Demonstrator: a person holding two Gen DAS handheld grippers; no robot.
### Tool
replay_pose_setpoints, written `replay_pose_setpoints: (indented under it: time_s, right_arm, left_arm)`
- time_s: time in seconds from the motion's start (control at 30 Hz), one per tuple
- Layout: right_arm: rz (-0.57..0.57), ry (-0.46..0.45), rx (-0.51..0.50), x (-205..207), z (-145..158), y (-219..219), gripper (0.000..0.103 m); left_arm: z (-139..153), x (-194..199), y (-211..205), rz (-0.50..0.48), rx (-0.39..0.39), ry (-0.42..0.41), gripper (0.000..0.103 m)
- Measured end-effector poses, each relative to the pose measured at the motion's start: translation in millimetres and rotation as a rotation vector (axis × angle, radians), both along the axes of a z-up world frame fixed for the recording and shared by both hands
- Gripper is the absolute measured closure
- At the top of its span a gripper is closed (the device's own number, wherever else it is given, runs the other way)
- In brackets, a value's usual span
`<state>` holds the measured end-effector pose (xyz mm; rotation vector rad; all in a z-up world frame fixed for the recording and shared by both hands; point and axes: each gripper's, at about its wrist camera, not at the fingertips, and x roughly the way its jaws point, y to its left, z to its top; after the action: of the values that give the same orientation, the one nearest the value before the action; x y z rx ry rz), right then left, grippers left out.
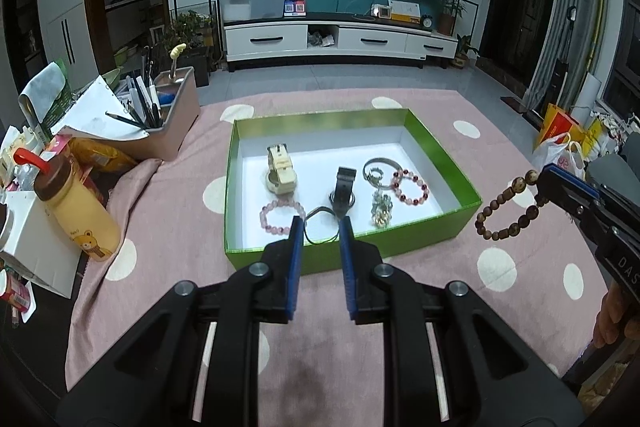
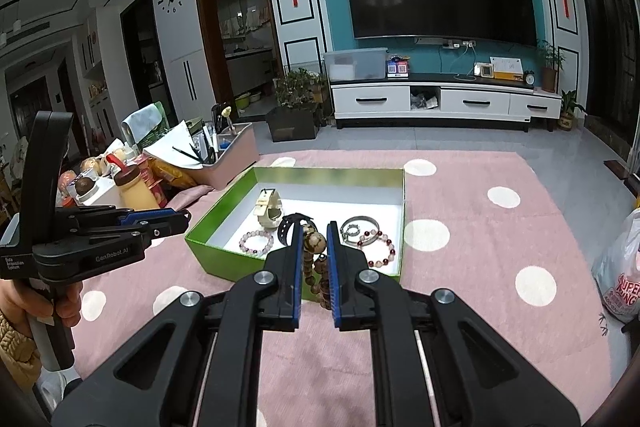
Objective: Organize jewelry
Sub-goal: 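Carry the wooden bracelet and small ring with both tools into the green box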
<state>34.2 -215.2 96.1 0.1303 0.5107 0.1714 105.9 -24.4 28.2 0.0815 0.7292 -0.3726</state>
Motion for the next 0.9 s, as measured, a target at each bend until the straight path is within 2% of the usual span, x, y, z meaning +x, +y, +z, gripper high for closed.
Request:
replay_pose_setpoints:
  time_s: [0.9]
  right_arm:
    - [-0.011,-0.041,-0.01,29.8,16.0,-4.6,0.092]
  left_arm:
    - [6.3,37.6,2.0,0.044,-0.023,-0.009,0.085]
